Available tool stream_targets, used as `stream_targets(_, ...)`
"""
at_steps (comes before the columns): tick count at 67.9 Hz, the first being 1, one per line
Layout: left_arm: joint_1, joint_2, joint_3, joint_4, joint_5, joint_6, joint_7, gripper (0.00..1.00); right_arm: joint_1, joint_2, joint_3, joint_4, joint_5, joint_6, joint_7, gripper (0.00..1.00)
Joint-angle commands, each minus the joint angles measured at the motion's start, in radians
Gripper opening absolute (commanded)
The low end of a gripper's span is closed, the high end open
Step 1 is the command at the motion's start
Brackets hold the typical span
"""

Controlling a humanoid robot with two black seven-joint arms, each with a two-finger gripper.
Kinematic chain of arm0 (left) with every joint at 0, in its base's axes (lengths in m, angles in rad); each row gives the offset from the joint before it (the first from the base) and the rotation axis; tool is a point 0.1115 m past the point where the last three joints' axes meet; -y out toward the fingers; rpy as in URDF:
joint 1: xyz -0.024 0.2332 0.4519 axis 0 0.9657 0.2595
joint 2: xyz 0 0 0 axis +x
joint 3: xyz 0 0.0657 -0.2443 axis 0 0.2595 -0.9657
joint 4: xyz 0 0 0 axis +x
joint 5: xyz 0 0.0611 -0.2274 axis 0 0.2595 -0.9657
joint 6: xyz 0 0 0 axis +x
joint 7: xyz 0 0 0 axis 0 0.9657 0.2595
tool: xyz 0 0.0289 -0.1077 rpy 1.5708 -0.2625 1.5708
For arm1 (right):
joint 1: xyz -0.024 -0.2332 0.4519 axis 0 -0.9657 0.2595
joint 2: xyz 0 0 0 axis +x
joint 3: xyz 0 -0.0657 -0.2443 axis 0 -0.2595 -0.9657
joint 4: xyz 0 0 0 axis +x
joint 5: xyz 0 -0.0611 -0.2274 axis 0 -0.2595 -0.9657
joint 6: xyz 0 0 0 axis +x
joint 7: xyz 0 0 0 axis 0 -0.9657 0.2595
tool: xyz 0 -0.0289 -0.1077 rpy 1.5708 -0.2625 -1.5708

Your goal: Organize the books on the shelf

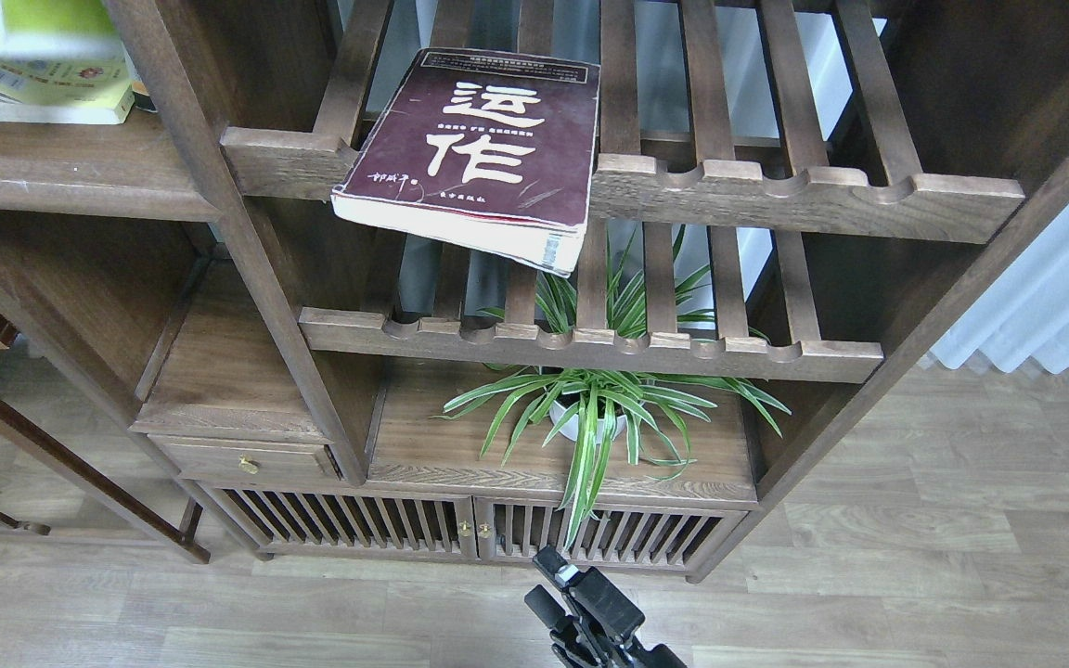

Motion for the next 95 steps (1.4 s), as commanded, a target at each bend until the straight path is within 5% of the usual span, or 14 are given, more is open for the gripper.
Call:
stream_targets(1, 0.050, 0.018, -0.004, -0.050, -0.037, 0.000, -0.002, 0.52, -0.002, 0.000, 0.002, 0.000, 0.000, 0.000, 0.000, 0.82)
stream_targets(30, 0.361, 0.116, -0.069, -0.392, -0.249, 0.000, 0.003, 0.56, 0.003, 0.003, 0.042, 0.000, 0.001, 0.000, 0.000, 0.82)
stream_targets(64, 0.791, 0.136, -0.351, -0.642, -0.358, 0.000, 0.006, 0.64, 0.015, 0.003, 0.049, 0.000, 0.001, 0.000, 0.000, 0.81)
stream_targets(80, 0.963, 0.110, -0.380, -0.675, -0.451, 0.000, -0.008, 0.77, 0.038, 0.003, 0.049, 0.018, 0.000, 0.000, -0.002, 0.81)
stream_targets(86, 1.009, 0.096, -0.379, -0.679, -0.494, 0.000, -0.008, 0.98, 0.046, 0.003, 0.049, 0.023, -0.003, 0.000, -0.002, 0.81)
stream_targets(95, 1.073, 0.046, -0.362, -0.672, -0.542, 0.000, -0.004, 1.00, 0.060, 0.003, 0.049, 0.034, -0.013, 0.000, -0.002, 0.81)
